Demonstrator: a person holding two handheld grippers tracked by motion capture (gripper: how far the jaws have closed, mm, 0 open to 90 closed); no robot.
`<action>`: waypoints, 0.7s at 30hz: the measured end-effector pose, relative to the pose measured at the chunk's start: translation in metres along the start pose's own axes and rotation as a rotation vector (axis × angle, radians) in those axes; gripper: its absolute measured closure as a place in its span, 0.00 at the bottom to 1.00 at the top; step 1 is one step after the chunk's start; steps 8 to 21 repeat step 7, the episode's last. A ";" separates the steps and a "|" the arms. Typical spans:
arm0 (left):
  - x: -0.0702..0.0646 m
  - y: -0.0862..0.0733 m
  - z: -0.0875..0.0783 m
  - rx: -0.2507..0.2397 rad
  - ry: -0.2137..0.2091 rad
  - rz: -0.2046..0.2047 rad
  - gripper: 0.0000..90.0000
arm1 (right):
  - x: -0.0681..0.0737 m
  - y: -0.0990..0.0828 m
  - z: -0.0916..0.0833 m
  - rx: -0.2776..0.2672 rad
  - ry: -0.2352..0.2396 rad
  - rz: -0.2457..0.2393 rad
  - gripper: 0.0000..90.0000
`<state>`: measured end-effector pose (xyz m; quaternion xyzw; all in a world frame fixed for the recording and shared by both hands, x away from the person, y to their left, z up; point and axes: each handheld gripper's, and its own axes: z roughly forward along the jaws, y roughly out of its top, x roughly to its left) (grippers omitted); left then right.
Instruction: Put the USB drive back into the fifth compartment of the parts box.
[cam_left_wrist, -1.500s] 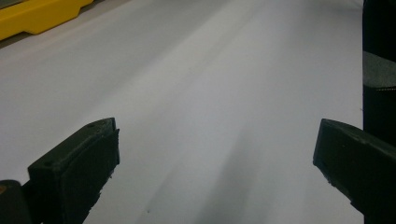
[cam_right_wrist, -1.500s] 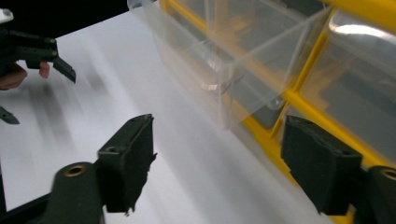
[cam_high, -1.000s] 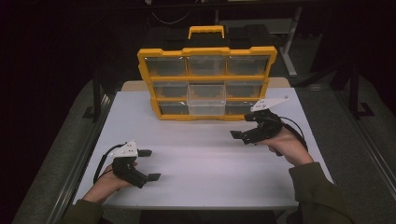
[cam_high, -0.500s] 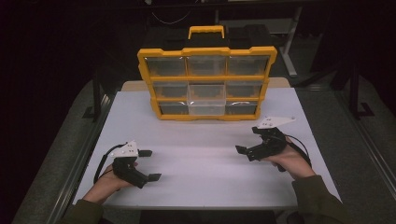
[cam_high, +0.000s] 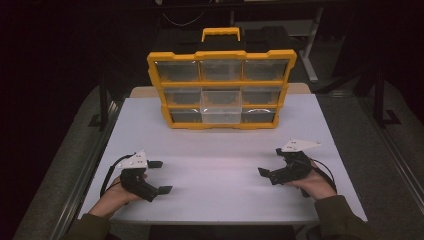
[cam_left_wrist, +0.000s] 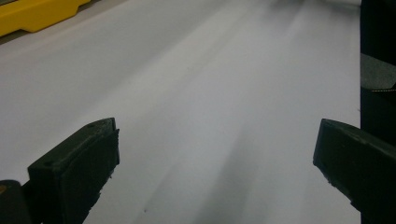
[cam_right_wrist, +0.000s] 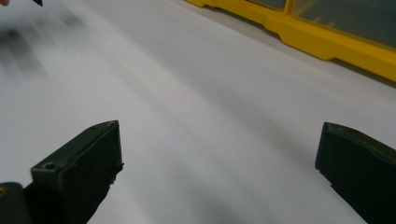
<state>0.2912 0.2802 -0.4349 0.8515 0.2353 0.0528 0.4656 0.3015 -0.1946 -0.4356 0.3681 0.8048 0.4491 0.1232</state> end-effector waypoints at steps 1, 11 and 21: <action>0.000 0.000 0.000 0.000 0.001 0.001 0.00 | 0.000 -0.004 0.000 -0.006 -0.002 0.008 0.00; 0.000 0.000 0.001 0.006 0.001 0.001 0.00 | 0.000 -0.012 0.002 0.015 -0.016 -0.008 0.00; 0.000 0.000 0.001 0.006 0.001 0.001 0.00 | 0.000 -0.012 0.002 0.015 -0.016 -0.008 0.00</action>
